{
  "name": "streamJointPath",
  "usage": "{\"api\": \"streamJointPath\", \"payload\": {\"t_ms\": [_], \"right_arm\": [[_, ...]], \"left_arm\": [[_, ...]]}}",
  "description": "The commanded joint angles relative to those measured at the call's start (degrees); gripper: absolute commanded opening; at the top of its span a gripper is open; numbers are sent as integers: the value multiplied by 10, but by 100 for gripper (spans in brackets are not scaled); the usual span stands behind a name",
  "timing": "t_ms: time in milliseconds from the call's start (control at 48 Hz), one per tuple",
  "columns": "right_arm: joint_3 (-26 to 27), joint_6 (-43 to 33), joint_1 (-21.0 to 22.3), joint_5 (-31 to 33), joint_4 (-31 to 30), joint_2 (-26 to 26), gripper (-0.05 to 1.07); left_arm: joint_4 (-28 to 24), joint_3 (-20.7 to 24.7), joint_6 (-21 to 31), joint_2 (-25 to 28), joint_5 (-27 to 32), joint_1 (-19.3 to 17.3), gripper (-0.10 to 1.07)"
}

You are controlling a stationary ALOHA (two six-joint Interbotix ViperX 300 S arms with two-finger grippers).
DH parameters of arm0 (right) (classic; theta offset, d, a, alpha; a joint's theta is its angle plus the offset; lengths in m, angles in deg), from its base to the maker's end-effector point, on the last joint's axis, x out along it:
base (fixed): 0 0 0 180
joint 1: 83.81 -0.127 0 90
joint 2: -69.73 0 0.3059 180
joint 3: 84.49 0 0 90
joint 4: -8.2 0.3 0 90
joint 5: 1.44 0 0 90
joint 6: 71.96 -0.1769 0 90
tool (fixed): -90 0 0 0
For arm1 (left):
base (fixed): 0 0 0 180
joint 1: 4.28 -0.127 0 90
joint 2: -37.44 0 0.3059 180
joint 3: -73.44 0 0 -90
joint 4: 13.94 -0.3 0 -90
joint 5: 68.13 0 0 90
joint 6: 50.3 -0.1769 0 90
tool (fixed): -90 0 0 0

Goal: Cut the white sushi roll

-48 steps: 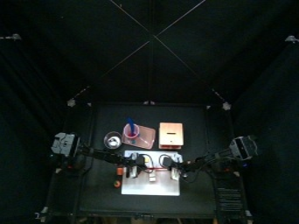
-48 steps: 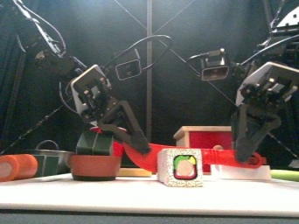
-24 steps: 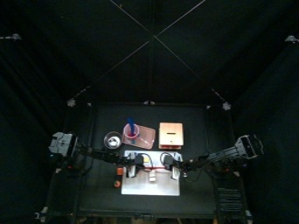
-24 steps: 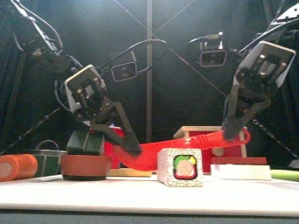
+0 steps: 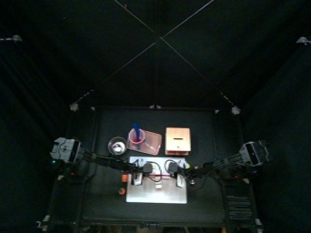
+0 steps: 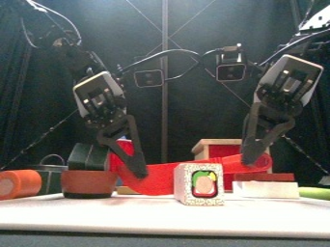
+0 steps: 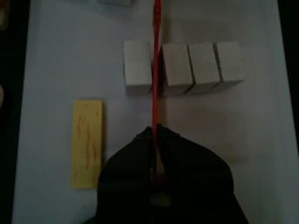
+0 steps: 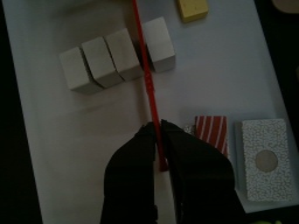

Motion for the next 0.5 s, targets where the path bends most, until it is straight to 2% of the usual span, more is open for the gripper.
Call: {"api": "streamJointPath", "payload": {"t_ms": [0, 208, 479], "right_arm": [[22, -2, 3, -1, 2, -11, 20], [19, -1, 3, -2, 2, -11, 20], [15, 2, 7, -2, -1, -11, 20]], "left_arm": [[-8, 20, -2, 4, 43, -8, 47], [-25, 56, -2, 14, 84, -19, 47], [-25, 71, -2, 44, 98, -24, 47]]}}
